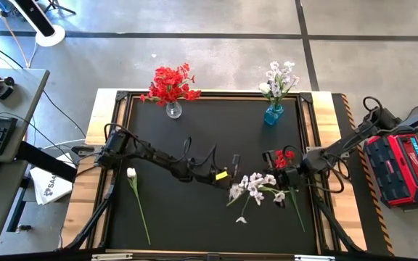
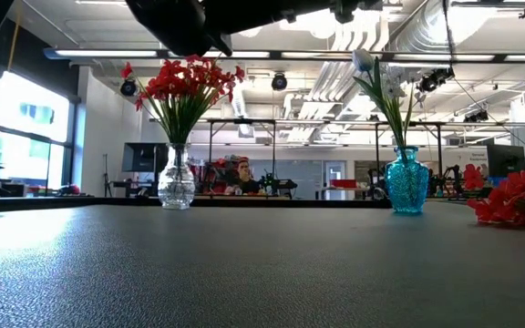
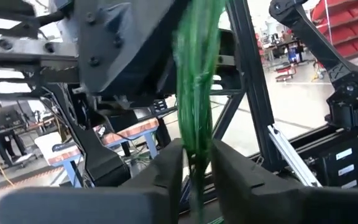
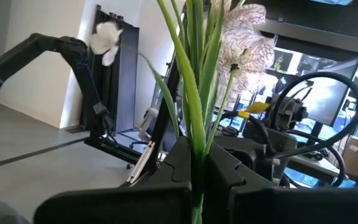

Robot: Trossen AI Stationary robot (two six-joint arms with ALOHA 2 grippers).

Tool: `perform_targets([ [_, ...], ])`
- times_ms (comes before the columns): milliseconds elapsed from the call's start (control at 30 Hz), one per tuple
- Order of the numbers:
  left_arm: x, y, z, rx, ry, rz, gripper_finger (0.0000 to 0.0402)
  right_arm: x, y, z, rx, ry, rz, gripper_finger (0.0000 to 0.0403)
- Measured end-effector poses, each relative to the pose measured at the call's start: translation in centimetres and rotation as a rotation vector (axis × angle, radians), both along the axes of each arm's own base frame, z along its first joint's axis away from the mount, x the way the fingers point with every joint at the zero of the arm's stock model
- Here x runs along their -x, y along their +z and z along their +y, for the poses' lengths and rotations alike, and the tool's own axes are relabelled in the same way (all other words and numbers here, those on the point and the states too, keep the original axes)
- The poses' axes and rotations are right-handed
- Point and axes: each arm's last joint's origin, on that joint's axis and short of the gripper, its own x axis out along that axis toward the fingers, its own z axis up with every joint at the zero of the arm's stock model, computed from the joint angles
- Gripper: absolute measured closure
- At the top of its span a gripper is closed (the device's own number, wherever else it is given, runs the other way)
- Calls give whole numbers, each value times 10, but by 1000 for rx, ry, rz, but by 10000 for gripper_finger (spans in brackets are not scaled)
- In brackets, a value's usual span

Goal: Sort flowers into vase by color
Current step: Put the white flowers into the blue vase

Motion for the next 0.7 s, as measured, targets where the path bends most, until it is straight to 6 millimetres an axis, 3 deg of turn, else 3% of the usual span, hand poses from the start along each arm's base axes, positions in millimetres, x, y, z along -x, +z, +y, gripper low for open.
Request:
perform_targets([
  [133, 0, -1, -2, -12, 20, 12, 390, 0, -1, 0, -15, 5, 20, 403],
  [300, 1, -5, -4, 2, 187, 55, 389, 2, -2, -3, -26, -66, 61, 380],
  [533, 4, -6, -6, 34, 474, 86, 395, 23, 10, -16, -77, -204, 294, 242],
  [700, 9, -6, -2, 77, 780, 90, 396, 33, -1, -24, -96, -269, 499, 155],
])
